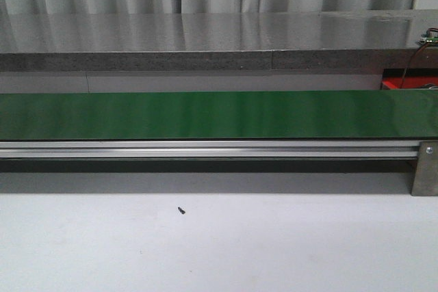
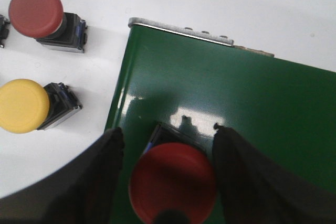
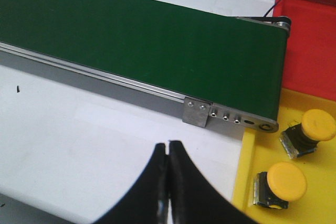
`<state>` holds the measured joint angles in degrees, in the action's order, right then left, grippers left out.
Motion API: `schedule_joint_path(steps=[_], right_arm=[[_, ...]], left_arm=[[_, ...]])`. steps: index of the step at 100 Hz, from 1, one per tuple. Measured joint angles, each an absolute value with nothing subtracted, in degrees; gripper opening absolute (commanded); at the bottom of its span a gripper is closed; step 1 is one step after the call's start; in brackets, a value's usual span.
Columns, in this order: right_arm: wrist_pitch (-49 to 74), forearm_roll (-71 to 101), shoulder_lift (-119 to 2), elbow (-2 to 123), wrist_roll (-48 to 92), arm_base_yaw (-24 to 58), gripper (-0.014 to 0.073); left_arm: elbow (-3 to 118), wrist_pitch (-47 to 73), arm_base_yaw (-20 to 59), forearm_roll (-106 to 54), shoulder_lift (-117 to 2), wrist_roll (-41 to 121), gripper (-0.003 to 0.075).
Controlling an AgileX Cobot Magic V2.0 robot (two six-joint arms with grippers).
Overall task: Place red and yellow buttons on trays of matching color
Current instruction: 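Carry the red button over the conveyor start with the left gripper, then lower the red button onto the conveyor start and open the left gripper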
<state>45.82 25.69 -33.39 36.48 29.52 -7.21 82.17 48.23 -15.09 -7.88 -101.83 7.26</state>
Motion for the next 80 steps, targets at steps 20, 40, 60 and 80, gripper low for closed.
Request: schedule_joint_path(steps=[20, 40, 60, 80], right_arm=[[45.8, 25.7, -33.4, 36.5, 29.5, -7.2, -0.0061], [45.8, 25.7, -33.4, 36.5, 29.5, -7.2, -0.0061], [45.8, 25.7, -33.4, 36.5, 29.5, -7.2, -0.0061], [45.8, 25.7, -33.4, 36.5, 29.5, -7.2, -0.0061]], left_arm=[[82.2, 48.2, -15.1, -8.2, -101.8, 7.8, 0.0445], [82.9, 48.2, -15.1, -11.3, -101.8, 9.6, 0.0520], [85.2, 48.9, -15.1, -18.7, -100.9, 13.8, 0.0519], [86.9, 48.9, -15.1, -20.2, -97.2, 14.4, 0.0519]])
